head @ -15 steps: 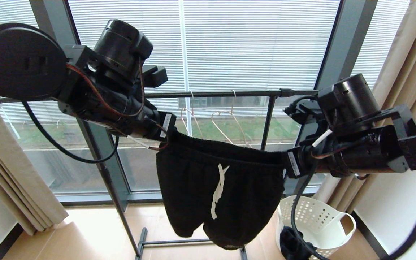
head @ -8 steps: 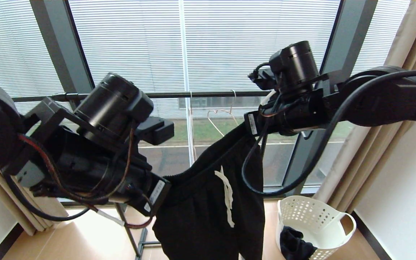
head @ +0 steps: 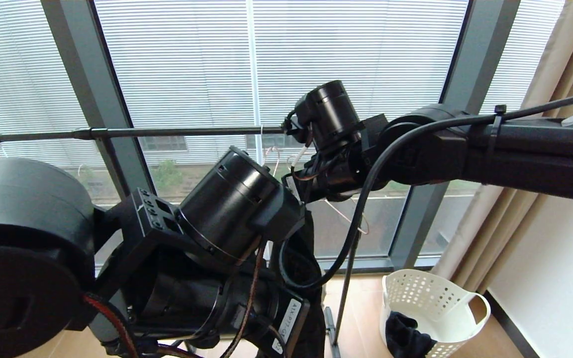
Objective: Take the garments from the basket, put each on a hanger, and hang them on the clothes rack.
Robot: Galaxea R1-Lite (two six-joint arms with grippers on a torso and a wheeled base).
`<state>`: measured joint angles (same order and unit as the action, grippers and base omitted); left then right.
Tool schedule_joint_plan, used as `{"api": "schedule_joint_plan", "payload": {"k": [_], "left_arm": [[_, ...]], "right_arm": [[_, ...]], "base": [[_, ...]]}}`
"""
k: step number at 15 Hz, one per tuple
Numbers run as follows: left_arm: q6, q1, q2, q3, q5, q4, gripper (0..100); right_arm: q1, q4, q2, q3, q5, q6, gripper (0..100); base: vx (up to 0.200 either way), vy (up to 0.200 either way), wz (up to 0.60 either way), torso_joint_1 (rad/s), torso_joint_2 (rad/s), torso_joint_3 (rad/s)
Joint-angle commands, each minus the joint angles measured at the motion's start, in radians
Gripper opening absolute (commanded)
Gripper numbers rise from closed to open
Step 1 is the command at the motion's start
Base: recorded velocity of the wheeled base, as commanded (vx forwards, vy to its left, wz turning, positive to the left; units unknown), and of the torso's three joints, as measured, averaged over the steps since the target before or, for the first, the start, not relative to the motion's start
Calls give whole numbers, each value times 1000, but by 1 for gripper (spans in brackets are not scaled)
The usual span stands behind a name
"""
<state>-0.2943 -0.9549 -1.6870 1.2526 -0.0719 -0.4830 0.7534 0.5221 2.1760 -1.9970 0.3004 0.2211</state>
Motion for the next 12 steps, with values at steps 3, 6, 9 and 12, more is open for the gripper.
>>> {"api": "schedule_joint_plan", "payload": {"k": [3, 6, 9, 12], "left_arm": [[0, -13, -20, -4, -3, 9, 0], [0, 1, -3, -39, -8, 9, 0], [3, 114, 76, -110, -9, 9, 0], [7, 240, 87, -111, -9, 11, 0]], "right_arm": [[11, 2, 5, -3, -1, 20, 0], [-22, 9, -28, -3, -1, 54, 0], [-91, 4, -140, 83, -6, 69, 0], [-143, -2, -277, 256, -1, 69, 0]], "base": [[0, 0, 0, 0, 0, 0], [0, 0, 0, 0, 0, 0], [0, 0, 0, 0, 0, 0], [0, 0, 0, 0, 0, 0]]}}
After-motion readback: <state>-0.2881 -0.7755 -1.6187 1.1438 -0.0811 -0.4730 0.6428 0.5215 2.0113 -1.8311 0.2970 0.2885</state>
